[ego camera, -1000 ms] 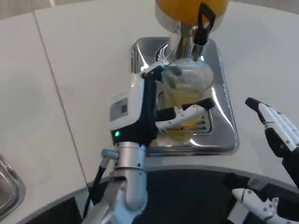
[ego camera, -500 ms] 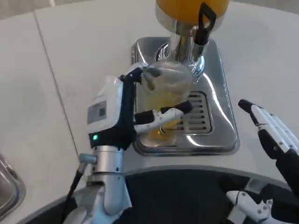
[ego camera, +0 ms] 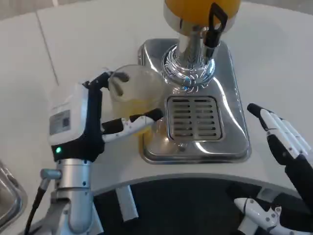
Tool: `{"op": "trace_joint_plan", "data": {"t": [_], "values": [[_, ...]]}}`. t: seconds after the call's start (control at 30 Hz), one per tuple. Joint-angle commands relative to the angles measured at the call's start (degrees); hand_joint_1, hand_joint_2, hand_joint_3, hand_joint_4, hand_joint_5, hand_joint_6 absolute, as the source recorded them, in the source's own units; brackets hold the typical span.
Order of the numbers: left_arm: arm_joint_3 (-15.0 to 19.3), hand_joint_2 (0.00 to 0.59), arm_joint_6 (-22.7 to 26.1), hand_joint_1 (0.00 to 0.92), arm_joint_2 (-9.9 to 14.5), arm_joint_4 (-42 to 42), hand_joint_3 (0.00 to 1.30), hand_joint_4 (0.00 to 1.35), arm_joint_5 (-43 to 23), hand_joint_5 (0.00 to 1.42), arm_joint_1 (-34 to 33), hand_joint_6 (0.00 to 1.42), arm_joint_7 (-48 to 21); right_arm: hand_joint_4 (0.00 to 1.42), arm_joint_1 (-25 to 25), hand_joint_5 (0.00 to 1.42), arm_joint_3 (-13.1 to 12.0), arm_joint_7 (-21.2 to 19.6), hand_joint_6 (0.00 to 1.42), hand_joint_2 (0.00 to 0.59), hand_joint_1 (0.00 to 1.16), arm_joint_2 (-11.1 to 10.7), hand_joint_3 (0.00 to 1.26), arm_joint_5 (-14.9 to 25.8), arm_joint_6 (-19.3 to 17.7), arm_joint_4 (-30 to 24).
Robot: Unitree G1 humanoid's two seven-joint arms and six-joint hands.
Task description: Grasp the cup under the faucet to collect the drink, then remove the cup.
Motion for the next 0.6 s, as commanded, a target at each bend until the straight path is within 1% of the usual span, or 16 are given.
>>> {"op": "trace_joint_plan", "data": {"t": [0.03,0.2,0.43,0.6], "values": [[1.7,0.000,-2.0,0.771,1.7,-4.6,1.12,1.23,-0.6,1.42,2.7,1.42,-1.1,0.00,0.9,0.01,-0.2,-1.2,0.14,0.368,0.47,0.0,0.00,-0.3,-0.8,0.4],[4.1,0.000,-2.7,0.773,2.9,-9.6,1.11,1.23,-2.3,1.42,7.3,1.42,-3.5,0.00,-0.3,0.01,-1.5,-1.0,0.14,0.369,0.47,-1.0,0.00,0.1,-0.6,0.8],[6.7,0.000,-3.1,0.776,3.1,-15.6,1.12,1.23,-3.5,1.42,12.0,1.42,-6.1,0.00,-1.0,0.00,-2.2,-0.7,0.09,0.371,0.47,-1.9,0.00,-0.2,-0.8,1.0],[8.5,0.000,-3.6,0.774,2.7,-20.9,1.12,1.23,-4.4,1.42,16.1,1.42,-7.8,0.00,-1.5,0.00,-3.0,-0.3,0.07,0.372,0.47,-3.3,0.00,-0.6,-1.1,0.5]]}}
